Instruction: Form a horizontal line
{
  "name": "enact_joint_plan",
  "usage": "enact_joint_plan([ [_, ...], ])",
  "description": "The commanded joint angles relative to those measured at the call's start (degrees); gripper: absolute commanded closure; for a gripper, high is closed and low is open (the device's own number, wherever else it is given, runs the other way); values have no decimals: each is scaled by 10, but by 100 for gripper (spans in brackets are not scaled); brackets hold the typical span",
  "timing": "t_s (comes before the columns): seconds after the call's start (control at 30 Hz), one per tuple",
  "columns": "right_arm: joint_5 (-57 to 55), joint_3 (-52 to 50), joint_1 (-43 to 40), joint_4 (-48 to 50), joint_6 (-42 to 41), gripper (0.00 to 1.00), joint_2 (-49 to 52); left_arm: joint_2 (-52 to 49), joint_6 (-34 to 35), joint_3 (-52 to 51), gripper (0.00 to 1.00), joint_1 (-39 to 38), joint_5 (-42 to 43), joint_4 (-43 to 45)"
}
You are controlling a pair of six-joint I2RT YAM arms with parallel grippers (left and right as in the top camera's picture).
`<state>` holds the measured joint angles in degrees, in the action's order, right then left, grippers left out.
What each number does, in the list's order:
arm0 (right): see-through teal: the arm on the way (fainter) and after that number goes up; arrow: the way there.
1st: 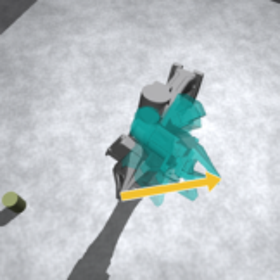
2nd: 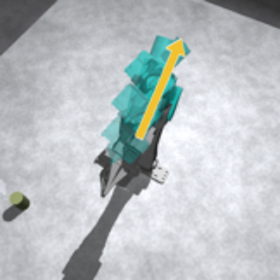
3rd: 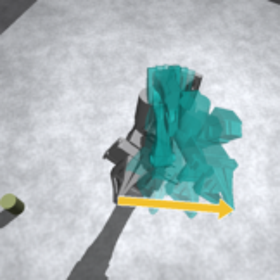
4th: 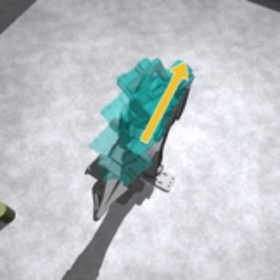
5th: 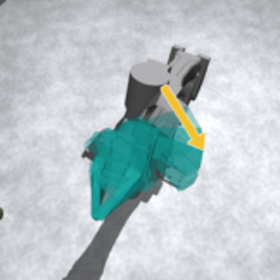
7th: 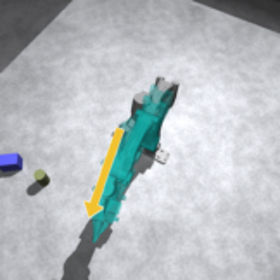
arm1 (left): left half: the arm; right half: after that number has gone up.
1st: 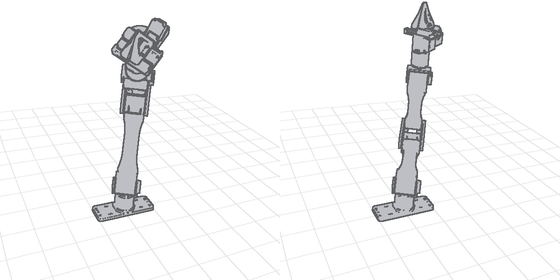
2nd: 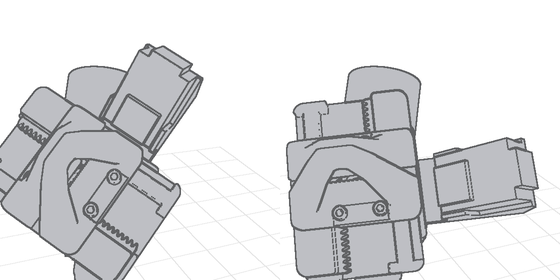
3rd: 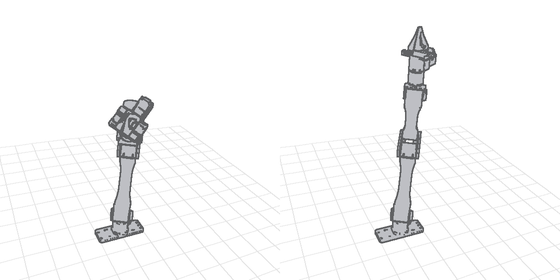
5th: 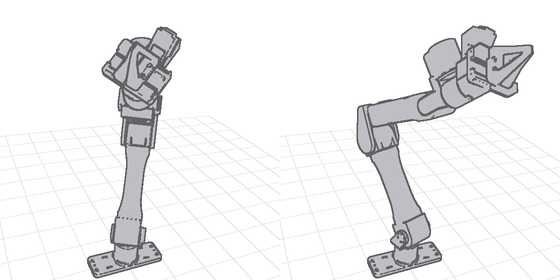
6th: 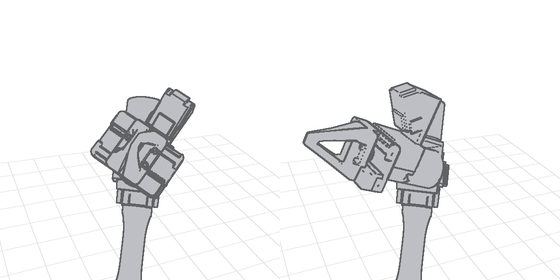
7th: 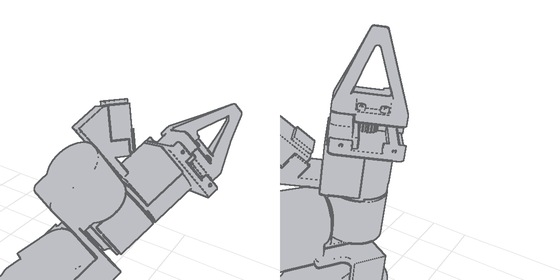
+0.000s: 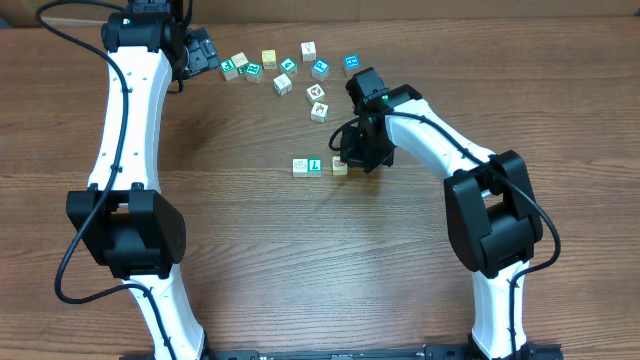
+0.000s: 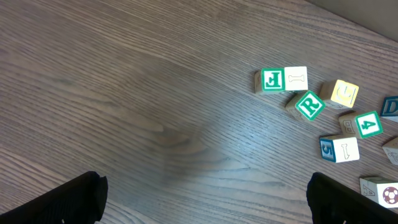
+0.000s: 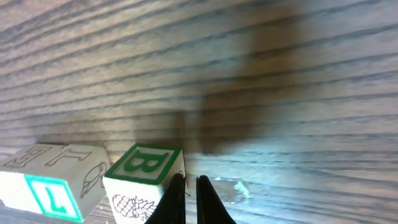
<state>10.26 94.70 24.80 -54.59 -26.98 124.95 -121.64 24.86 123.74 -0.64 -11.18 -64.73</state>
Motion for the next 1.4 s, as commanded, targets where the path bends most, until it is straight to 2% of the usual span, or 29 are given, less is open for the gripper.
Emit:
enact_joint_plan([
  [0.0, 10, -5, 10, 3, 2, 96, -16, 2, -7, 7, 0, 0, -2, 1],
  [1.37, 19, -5, 16, 16, -31, 96, -16, 2, -7, 7, 0, 0, -2, 1],
])
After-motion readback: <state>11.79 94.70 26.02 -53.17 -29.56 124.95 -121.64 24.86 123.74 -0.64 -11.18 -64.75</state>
